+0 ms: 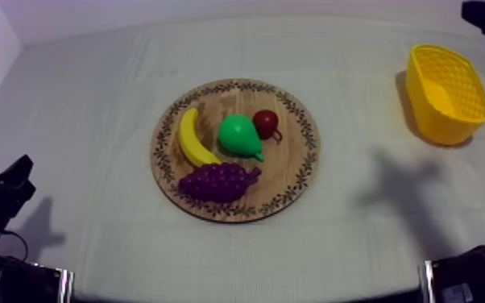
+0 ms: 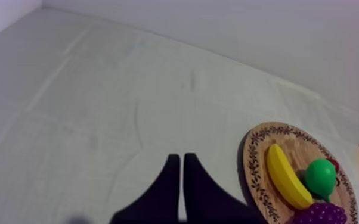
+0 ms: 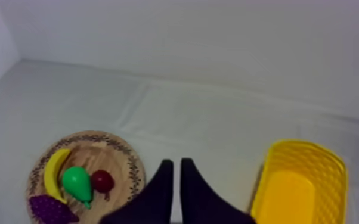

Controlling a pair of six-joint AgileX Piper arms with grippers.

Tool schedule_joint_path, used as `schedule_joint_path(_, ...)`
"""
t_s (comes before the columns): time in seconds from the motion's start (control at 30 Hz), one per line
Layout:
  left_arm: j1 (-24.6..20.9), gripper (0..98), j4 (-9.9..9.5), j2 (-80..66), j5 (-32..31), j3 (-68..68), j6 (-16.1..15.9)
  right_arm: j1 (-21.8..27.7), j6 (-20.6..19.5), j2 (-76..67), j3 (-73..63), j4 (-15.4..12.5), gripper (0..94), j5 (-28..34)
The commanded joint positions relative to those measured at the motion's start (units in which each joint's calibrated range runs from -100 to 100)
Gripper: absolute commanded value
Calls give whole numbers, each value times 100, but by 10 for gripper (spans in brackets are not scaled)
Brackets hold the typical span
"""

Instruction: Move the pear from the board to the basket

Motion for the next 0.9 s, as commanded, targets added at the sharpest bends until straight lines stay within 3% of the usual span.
schedule_joint_path(0.0,1,1,-2,0,1,2,-2,-328,19,601,-392,-8,72,130)
schedule_joint_path(0.13,1,1,-2,0,1,2,-2,-647,90,1231,-672,-84,172,444)
schedule_joint_path(0.33,1,1,-2,0,1,2,0,-998,232,1996,-932,-155,413,783)
schedule_joint_path(0.6,1,1,-2,0,1,2,0,-1353,261,2631,-988,-148,717,731)
schedule_joint_path(0.73,1,1,-2,0,1,2,-1,-1507,197,2984,-988,-89,799,557)
schedule_joint_path(0.87,1,1,-2,0,1,2,-1,-1622,155,3394,-917,-17,824,189)
